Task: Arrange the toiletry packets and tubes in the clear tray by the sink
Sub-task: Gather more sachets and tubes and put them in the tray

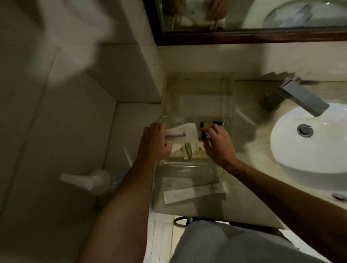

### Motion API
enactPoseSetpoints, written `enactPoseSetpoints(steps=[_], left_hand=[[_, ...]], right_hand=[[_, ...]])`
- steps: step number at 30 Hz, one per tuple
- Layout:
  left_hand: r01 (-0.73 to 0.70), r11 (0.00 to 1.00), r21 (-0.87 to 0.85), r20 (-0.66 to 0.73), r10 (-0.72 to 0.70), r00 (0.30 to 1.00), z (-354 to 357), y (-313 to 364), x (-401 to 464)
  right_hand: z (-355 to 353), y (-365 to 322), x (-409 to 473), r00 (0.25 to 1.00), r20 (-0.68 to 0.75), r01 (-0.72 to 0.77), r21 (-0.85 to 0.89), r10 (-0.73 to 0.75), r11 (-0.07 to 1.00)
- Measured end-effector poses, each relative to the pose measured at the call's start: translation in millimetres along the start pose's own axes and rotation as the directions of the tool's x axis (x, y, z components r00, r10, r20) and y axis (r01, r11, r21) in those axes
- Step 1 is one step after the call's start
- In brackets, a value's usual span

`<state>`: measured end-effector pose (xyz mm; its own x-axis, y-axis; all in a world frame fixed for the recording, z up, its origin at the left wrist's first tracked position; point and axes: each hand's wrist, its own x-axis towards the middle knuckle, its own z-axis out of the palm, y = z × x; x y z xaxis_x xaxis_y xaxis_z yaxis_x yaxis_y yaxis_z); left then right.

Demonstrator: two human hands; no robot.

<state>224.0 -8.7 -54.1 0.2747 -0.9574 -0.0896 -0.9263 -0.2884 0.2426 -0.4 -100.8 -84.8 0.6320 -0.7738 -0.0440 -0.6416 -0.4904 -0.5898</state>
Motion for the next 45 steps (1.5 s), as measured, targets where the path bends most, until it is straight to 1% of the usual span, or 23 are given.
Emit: enactPoseSetpoints(steps=[3,5,7,10,13,16,18,21,23,25,28,32,35,37,40,42,43,45], left_hand=[[-0.011,0.999,0.041,0.066,0.008,0.998,10.3,10.4,28.6],[-0.019,0.994,0.111,0.105,0.008,0.994,19.4,10.1,38.7],[-0.026,0.989,0.146,0.095,0.012,0.995,26.3,6.6,37.9],[-0.027,0.996,0.084,0.063,0.022,0.998,34.1,4.3,24.5],[-0.017,0.999,0.051,0.070,0.013,0.997,40.9,5.6,18.3],[0.007,1.000,0.024,0.056,-0.008,0.998,38.5,7.4,18.2],[-0.066,0.998,0.013,0.052,0.065,0.997,35.7,4.7,10.6],[-0.220,0.976,-0.003,0.124,0.219,0.968,33.8,-2.4,-7.9],[-0.276,0.961,0.007,0.189,0.270,0.944,37.0,-6.5,-12.0],[-0.314,0.949,0.023,0.220,0.302,0.928,40.0,-8.2,-11.3],[-0.355,0.934,0.036,0.194,0.342,0.919,43.5,-2.8,-9.6],[-0.297,0.955,0.008,0.159,0.292,0.943,41.3,7.2,-11.7],[-0.269,0.963,-0.007,0.134,0.267,0.954,41.4,9.9,-13.6],[-0.270,0.963,0.006,0.142,0.267,0.953,41.3,9.5,-14.1],[-0.248,0.969,0.009,0.173,0.243,0.954,39.8,7.3,-11.7],[-0.251,0.968,0.004,0.193,0.245,0.950,38.6,7.0,-9.7],[-0.245,0.969,0.002,0.206,0.239,0.949,37.5,7.6,-8.6],[-0.240,0.971,0.016,0.222,0.231,0.947,34.5,10.4,-6.6]], right_hand=[[-18.4,14.4,-24.3,0.997,-0.052,-0.063,0.039,0.065,0.997],[-28.7,23.1,-40.1,0.993,-0.065,-0.092,0.059,0.096,0.994],[-34.0,30.4,-53.5,0.990,-0.080,-0.107,0.068,0.113,0.992],[-32.8,36.0,-66.9,0.990,-0.073,-0.118,0.055,0.121,0.992],[-22.0,32.0,-72.3,0.998,-0.028,-0.053,0.031,0.054,0.998],[-9.5,21.5,-64.3,0.999,0.014,0.030,-0.029,-0.030,0.999],[-1.8,13.7,-49.2,0.995,0.075,0.075,-0.108,-0.067,0.991],[5.1,0.4,-21.9,0.968,0.228,0.168,-0.257,-0.109,0.952],[8.6,-3.4,-5.8,0.947,0.312,0.181,-0.308,-0.080,0.934],[10.8,-3.9,4.2,0.931,0.362,0.188,-0.358,-0.050,0.915],[12.2,-2.0,10.0,0.917,0.395,0.226,-0.407,-0.053,0.885],[11.6,-2.5,9.5,0.923,0.375,0.239,-0.399,-0.080,0.885],[9.8,-1.1,5.0,0.939,0.325,0.237,-0.375,-0.113,0.896],[7.6,0.8,2.1,0.955,0.265,0.218,-0.313,-0.136,0.925],[-9.6,-1.4,0.4,0.987,0.116,0.120,-0.088,-0.110,0.989],[-30.1,-1.0,-0.9,0.997,0.034,0.074,0.064,-0.076,0.995],[-39.8,2.4,-2.5,0.997,0.027,0.062,0.112,-0.066,0.992],[-53.2,14.5,-8.6,0.994,0.092,0.037,0.161,-0.052,0.986]])
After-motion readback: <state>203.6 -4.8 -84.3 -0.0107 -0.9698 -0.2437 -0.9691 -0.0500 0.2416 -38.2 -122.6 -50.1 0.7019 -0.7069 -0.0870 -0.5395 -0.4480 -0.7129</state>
